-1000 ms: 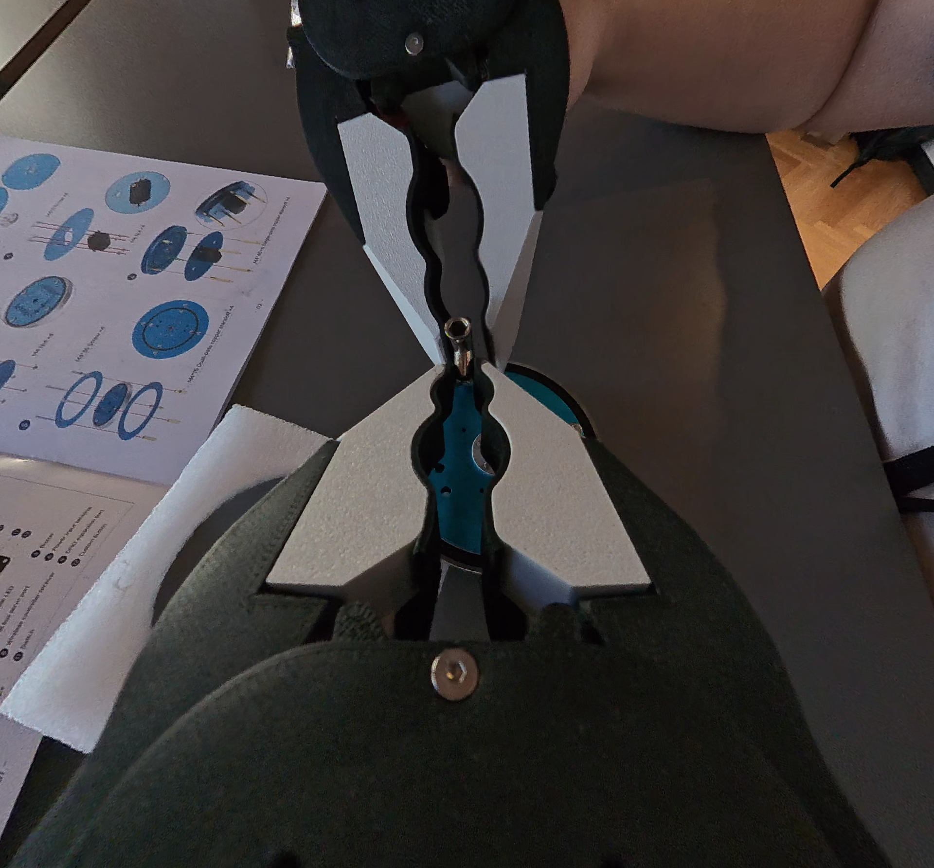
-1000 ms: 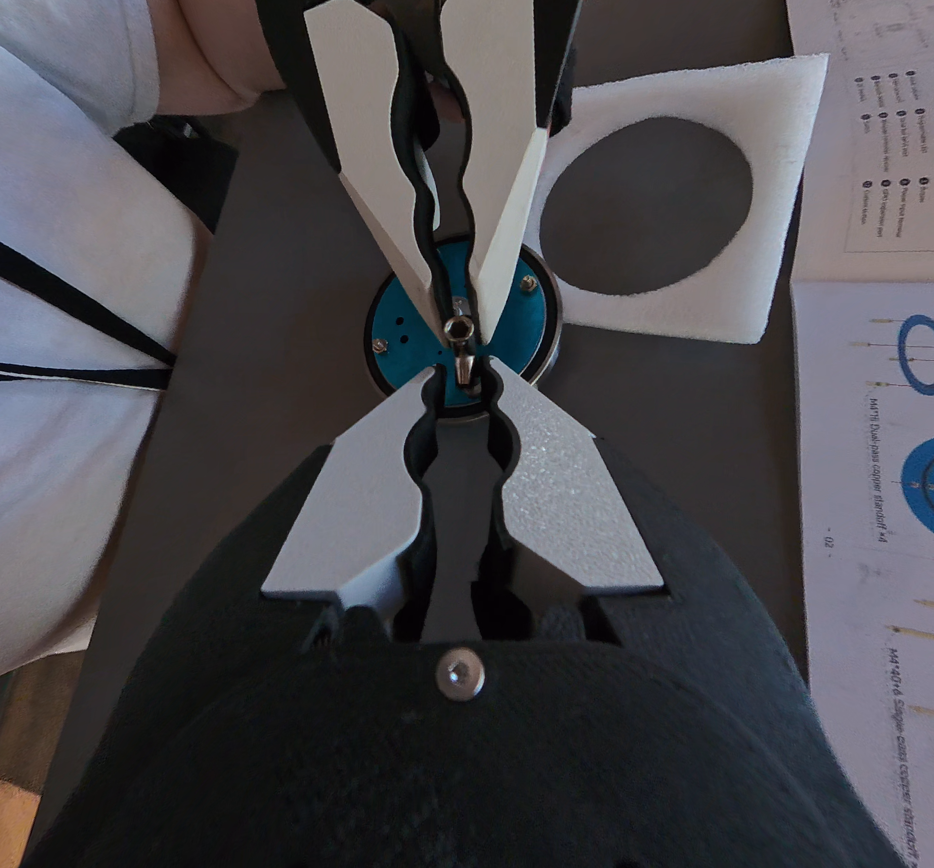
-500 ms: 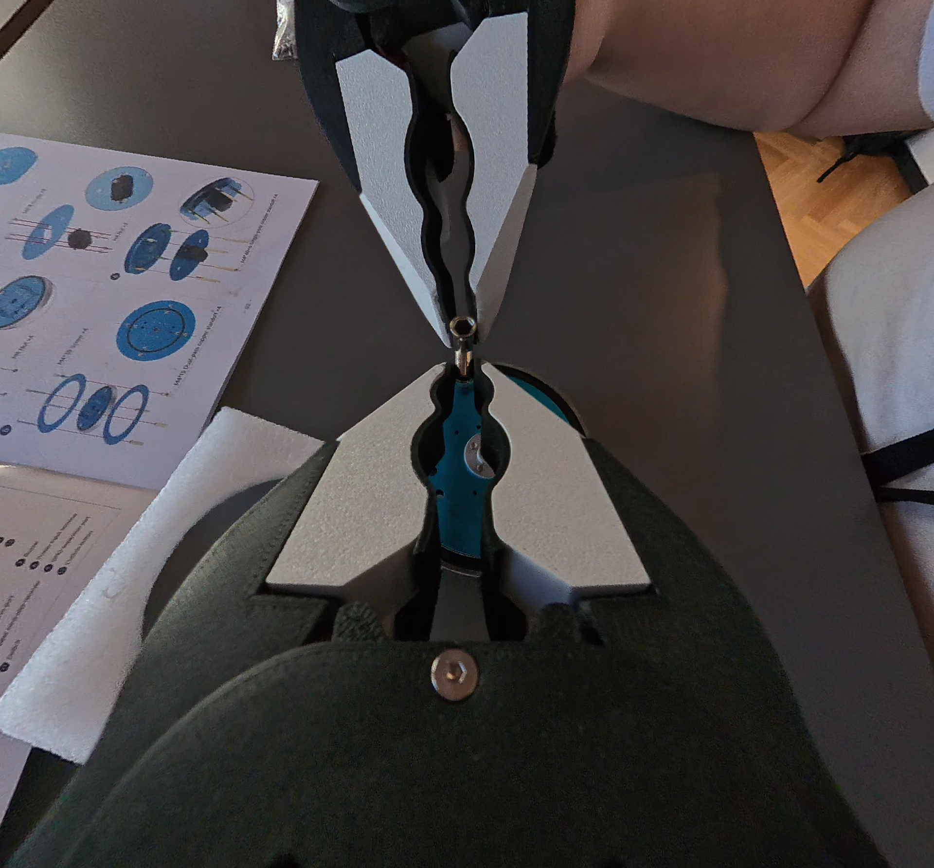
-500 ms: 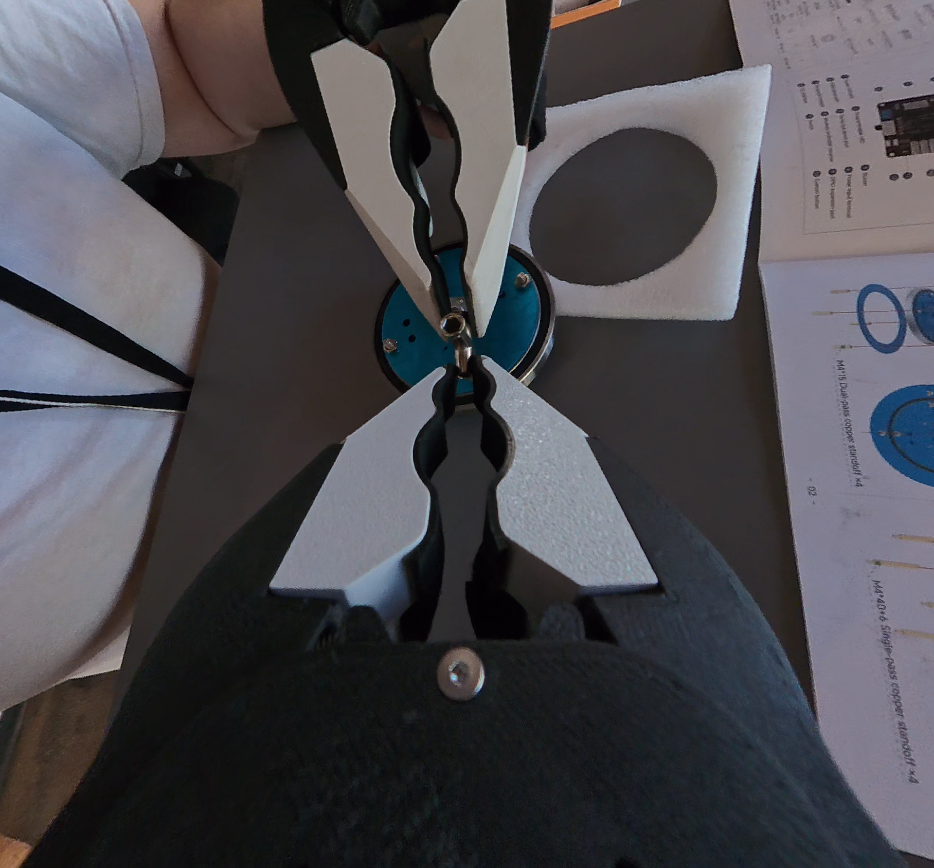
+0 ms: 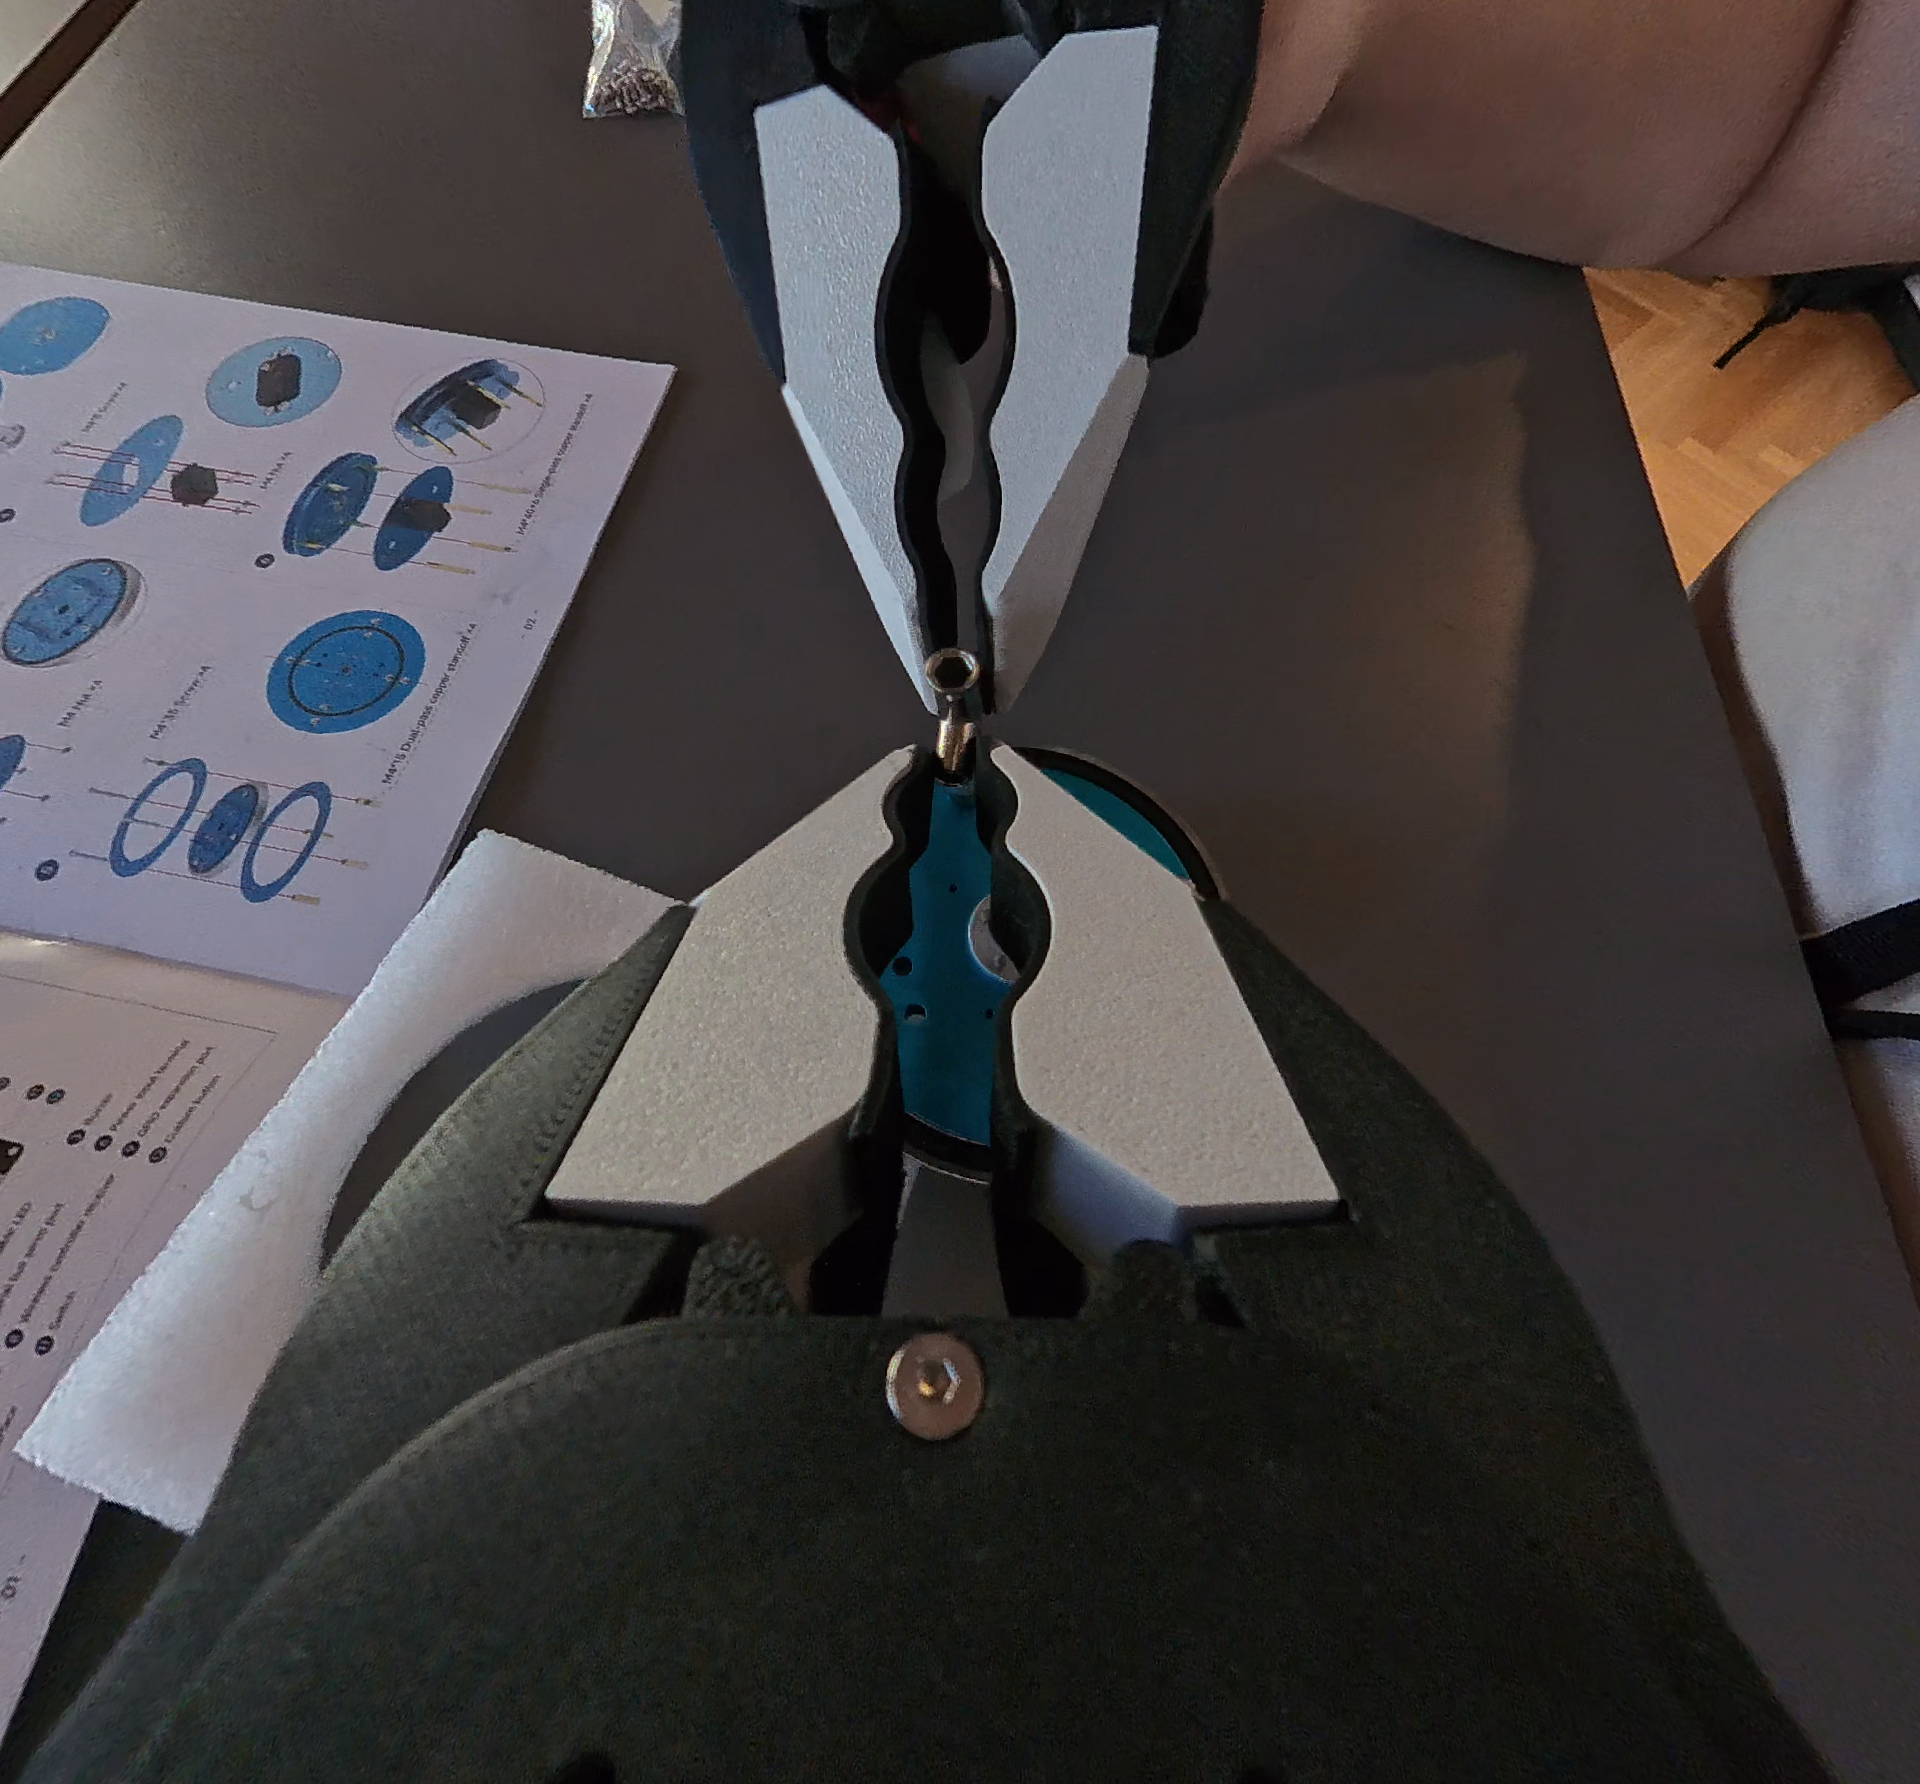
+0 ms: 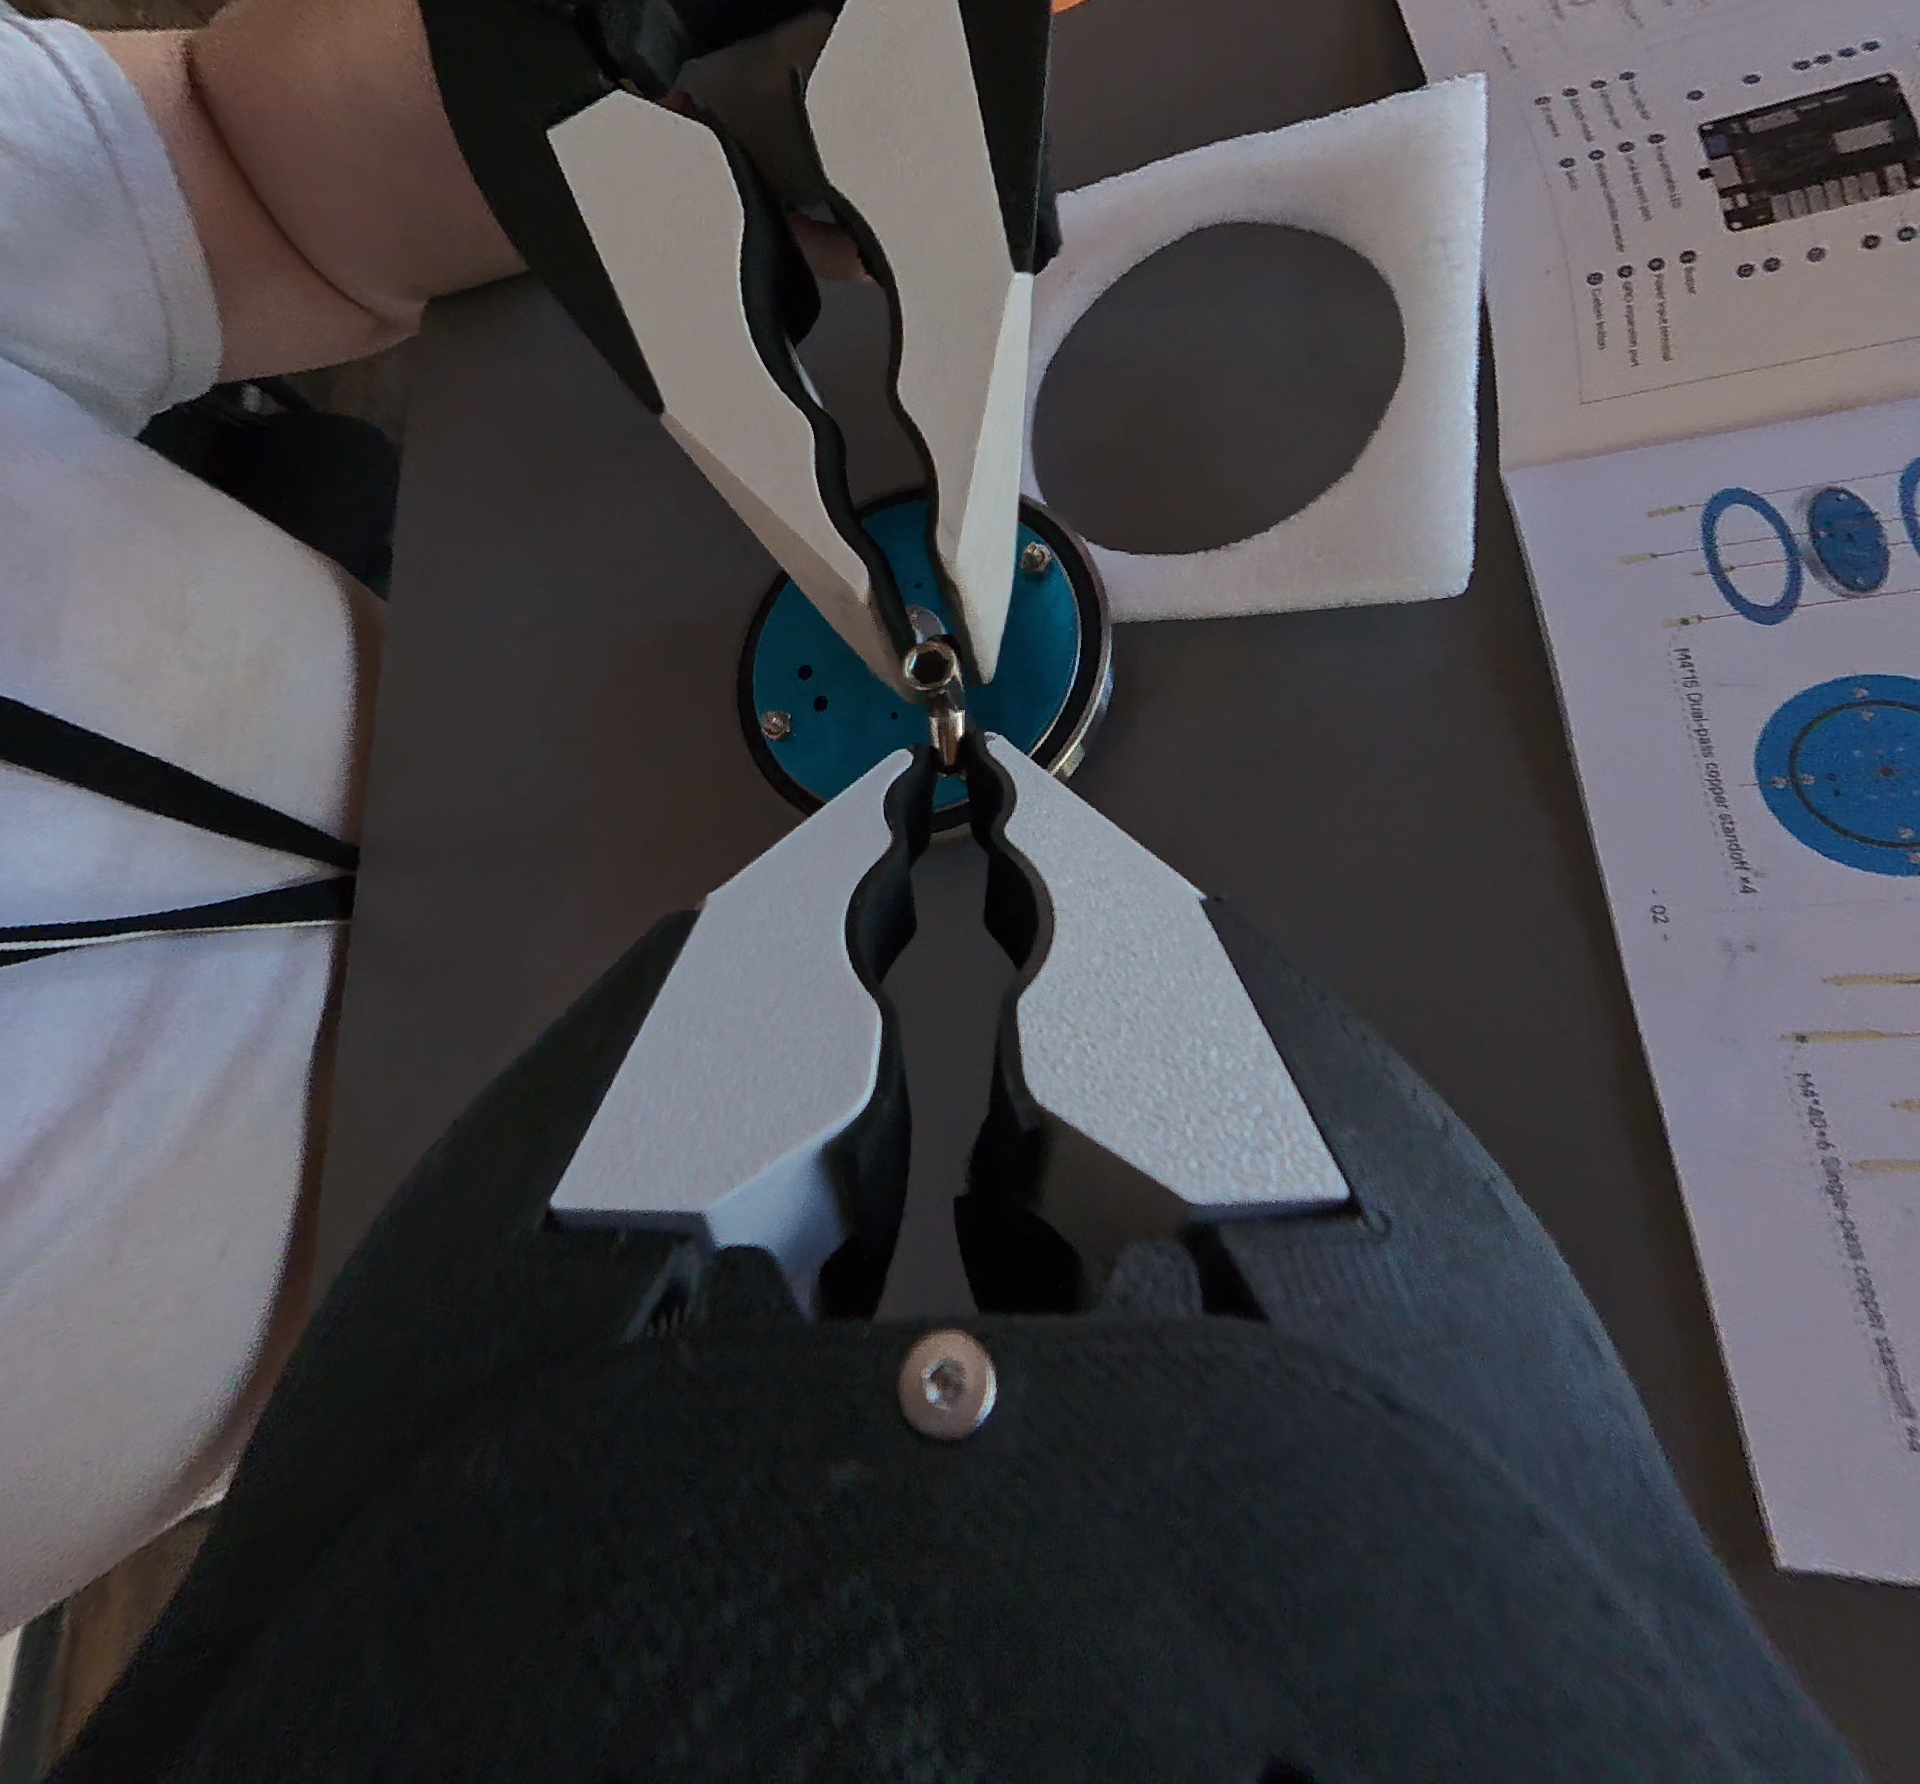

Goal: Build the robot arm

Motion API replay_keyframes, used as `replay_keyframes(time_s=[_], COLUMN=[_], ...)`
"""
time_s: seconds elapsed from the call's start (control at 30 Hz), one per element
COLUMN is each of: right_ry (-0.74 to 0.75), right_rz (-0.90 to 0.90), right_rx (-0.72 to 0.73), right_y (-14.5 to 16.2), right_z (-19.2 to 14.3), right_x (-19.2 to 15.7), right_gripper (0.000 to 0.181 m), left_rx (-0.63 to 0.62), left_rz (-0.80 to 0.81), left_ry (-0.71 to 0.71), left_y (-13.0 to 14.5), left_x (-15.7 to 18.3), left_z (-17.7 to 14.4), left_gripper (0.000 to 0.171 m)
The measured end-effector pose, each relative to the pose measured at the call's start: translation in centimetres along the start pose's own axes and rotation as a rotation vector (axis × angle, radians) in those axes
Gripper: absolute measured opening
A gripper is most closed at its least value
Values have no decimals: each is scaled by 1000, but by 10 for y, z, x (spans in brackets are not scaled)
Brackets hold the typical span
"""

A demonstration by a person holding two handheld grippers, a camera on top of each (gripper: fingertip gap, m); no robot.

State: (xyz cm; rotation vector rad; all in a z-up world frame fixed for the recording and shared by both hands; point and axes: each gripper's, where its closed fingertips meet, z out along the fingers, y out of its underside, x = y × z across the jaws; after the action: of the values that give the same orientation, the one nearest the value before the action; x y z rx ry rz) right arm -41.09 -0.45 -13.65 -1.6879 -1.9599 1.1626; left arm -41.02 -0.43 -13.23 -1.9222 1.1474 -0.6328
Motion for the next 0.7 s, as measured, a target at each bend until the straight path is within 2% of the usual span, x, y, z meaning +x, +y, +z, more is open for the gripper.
replay_keyframes(time_s=[0.37,0.47,0.6,0.7], right_ry=[190,118,43,-14], right_rz=[-100,-93,-272,-309], right_rx=[-31,-41,-56,-82], right_y=[1,3,5,5], right_z=[1,1,1,3], right_x=[2,-3,-4,-2], right_gripper=[6,6,5,5], left_rx=[12,29,27,18], left_rz=[6,-6,5,11], left_ry=[5,36,56,46], left_y=[1,-2,-3,-2], left_x=[-1,4,9,7], left_z=[0,-1,1,2], left_gripper=[8,8,7,7])
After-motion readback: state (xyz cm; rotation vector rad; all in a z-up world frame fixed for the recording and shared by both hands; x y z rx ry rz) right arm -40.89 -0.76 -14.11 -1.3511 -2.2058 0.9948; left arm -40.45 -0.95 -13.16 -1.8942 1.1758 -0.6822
